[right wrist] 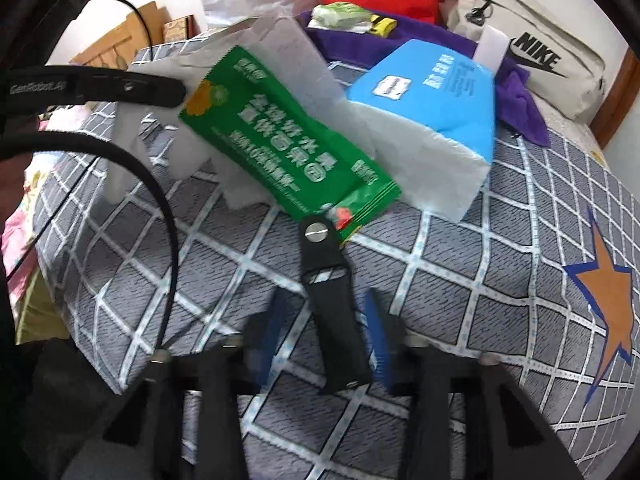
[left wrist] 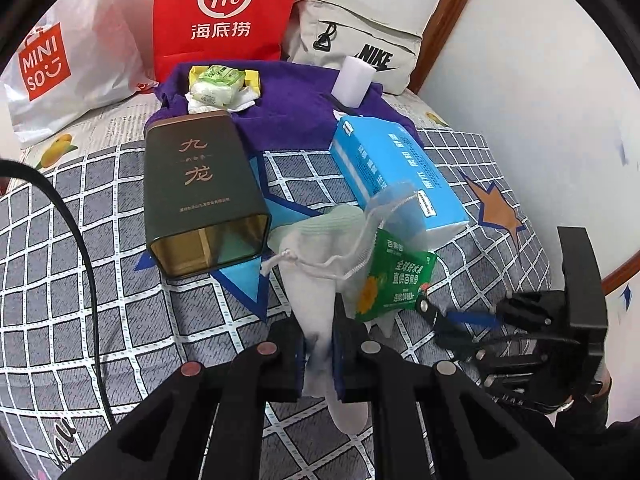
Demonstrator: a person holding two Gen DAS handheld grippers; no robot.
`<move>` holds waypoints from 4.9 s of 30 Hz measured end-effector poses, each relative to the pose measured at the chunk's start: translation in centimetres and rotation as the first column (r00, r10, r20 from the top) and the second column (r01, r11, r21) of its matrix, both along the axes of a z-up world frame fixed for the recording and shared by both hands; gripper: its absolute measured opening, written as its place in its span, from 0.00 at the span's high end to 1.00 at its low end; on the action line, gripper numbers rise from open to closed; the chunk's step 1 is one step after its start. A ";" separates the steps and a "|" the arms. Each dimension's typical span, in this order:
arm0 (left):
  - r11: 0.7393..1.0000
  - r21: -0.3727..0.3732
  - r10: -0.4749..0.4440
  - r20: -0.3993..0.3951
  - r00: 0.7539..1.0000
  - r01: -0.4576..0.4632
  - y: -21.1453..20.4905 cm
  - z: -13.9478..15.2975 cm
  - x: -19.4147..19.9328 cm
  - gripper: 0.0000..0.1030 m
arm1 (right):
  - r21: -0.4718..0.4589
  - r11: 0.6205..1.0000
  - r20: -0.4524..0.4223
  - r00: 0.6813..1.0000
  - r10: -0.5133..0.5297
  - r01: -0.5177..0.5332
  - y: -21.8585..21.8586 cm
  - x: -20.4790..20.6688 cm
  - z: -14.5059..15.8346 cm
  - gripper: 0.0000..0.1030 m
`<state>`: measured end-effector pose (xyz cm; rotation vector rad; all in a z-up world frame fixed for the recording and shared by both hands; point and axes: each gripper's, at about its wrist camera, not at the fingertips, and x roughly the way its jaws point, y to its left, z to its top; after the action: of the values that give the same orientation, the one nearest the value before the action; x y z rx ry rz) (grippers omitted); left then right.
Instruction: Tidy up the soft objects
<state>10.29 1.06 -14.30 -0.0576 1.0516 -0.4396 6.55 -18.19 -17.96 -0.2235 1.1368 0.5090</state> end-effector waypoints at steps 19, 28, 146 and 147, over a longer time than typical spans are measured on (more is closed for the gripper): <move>0.997 -0.035 0.069 0.151 0.986 -0.065 3.6 7.0 -0.8 0.90 | 0.154 0.985 0.048 0.995 -0.087 0.079 -3.1 0.1 6.0 0.80; 0.994 -0.036 0.104 0.168 0.980 -0.099 4.8 7.9 0.5 0.90 | 0.164 0.982 0.095 0.989 -0.113 0.097 -3.7 1.9 8.2 0.80; 0.995 0.001 0.105 -0.010 0.994 -0.105 -1.2 3.1 26.9 0.43 | 0.205 0.959 -0.022 0.981 -0.194 0.194 -3.5 24.3 7.1 0.66; 0.995 0.001 0.103 -0.011 0.995 -0.103 -1.2 3.2 26.7 0.43 | 0.205 0.960 -0.022 0.982 -0.189 0.189 -3.4 23.8 7.2 0.66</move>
<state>36.95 -0.10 -11.05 -0.1133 1.0542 -0.3463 30.35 -21.58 -10.79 0.0659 1.0860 0.4531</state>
